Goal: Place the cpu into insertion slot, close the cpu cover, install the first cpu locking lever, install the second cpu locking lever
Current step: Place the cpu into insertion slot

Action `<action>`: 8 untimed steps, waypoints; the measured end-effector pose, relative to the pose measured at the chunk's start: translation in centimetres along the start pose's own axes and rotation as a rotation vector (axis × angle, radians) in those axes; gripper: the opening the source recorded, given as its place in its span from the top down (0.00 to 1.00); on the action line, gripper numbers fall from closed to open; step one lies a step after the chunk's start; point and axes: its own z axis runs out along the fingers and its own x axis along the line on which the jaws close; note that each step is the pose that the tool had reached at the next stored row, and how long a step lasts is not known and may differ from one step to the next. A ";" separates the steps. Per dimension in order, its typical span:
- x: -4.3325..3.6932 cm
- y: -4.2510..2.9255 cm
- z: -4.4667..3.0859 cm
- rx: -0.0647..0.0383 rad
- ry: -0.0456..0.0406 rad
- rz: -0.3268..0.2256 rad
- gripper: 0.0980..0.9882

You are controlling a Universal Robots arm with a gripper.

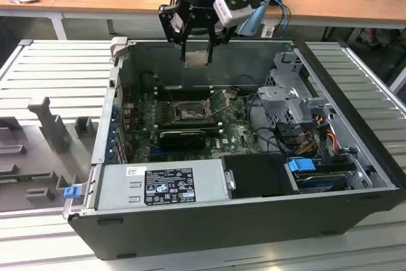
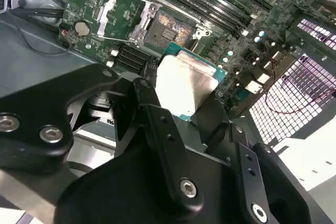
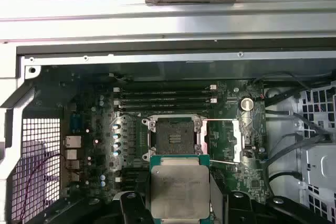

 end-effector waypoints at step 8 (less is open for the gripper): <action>0.00 0.00 0.06 0.001 -0.0025 0.028 0.51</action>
